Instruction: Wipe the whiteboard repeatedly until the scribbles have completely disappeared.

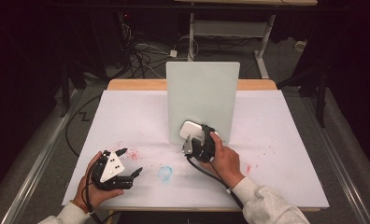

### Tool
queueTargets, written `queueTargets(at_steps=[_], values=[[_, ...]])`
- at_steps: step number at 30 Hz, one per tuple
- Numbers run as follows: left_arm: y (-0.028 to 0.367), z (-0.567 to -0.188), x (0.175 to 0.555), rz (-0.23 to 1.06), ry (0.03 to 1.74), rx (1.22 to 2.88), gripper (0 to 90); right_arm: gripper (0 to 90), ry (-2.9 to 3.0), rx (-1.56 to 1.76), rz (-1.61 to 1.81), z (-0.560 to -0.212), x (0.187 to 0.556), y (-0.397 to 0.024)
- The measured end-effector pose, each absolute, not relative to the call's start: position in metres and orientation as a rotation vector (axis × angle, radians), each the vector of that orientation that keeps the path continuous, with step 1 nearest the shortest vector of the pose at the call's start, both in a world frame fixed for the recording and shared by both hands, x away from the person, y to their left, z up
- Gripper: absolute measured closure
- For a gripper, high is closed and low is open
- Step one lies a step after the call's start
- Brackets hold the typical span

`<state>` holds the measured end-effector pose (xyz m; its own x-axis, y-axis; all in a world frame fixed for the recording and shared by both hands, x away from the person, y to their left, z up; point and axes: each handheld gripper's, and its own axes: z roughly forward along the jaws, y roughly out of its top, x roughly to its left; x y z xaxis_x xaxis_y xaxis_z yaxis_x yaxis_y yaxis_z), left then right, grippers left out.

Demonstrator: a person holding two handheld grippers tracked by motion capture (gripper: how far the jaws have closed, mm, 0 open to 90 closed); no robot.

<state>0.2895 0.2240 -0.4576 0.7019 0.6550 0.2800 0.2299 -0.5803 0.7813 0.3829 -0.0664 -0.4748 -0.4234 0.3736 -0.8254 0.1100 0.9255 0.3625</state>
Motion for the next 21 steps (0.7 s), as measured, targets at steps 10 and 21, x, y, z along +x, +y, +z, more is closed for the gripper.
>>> queueTargets(at_steps=[10,21], values=[[0.224,-0.458,0.290,0.721,0.668,2.157,18.5,31.0,1.947,0.356,0.393,-0.456,0.390,-0.023],[0.229,-0.458,0.286,0.719,0.679,2.152,18.5,31.0,1.941,0.455,0.457,-0.426,0.401,0.002]])
